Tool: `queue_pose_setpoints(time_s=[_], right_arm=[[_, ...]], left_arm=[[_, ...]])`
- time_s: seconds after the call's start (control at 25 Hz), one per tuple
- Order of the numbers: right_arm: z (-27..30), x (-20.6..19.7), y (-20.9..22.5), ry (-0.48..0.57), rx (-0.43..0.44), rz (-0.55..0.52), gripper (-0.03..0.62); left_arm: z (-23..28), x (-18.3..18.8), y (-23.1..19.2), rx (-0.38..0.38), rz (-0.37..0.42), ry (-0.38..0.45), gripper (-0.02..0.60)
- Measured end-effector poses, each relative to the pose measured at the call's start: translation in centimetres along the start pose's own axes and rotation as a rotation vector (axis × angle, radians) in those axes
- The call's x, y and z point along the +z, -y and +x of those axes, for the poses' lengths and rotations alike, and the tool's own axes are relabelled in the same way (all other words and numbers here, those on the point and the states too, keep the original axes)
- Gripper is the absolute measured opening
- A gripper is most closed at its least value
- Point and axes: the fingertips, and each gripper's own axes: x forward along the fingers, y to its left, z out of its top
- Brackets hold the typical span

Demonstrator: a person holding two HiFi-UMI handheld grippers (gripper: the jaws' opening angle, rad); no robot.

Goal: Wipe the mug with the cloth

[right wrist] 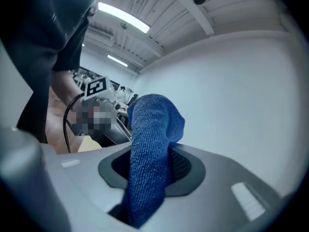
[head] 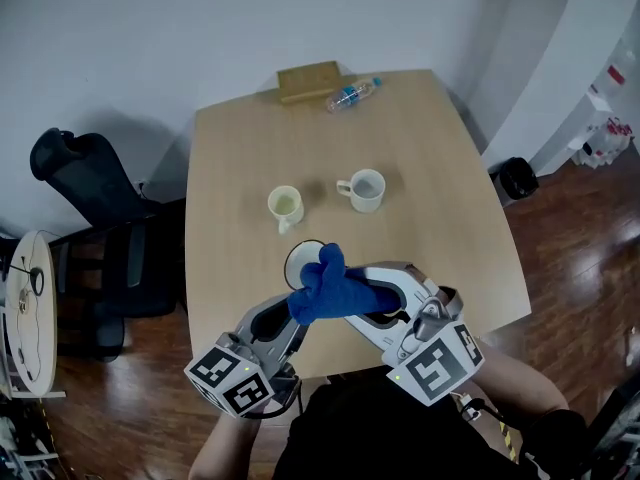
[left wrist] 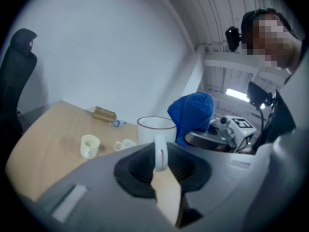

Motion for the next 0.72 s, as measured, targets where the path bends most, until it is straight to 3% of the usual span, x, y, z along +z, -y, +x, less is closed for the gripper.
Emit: queue_pose_setpoints(time_s=[0.12,0.24,0.4,0.52,0.6,0.72], right_arm=[[-1.5,1.4,1.5,0.067,0.048,0.115,0.135],[-3.2,2.1,3.8,0.186,0.086,0.469,0.133],[-5.4,3.0,4.8,0.465,0.476,0.804,0.133],[-6.0,4.4,3.5,0.612,0.75,1.035,0.133],[-6.0,5.5,2.0,0.669,0.898,1.143,0.133],[-5.6,6.6,-0.3,0.69,1.032,1.223,0.133]], left_arm=[[-1.3,1.4,1.5,-0.097,0.048,0.018,0.066],[-3.0,2.7,4.2,-0.248,0.089,0.025,0.066],[-5.6,3.6,10.0,-0.553,0.085,0.049,0.066],[-6.7,3.2,14.1,-0.737,0.109,0.035,0.066],[-6.8,3.0,16.2,-0.822,0.103,0.033,0.067],[-6.7,3.1,17.7,-0.882,0.079,0.05,0.067]])
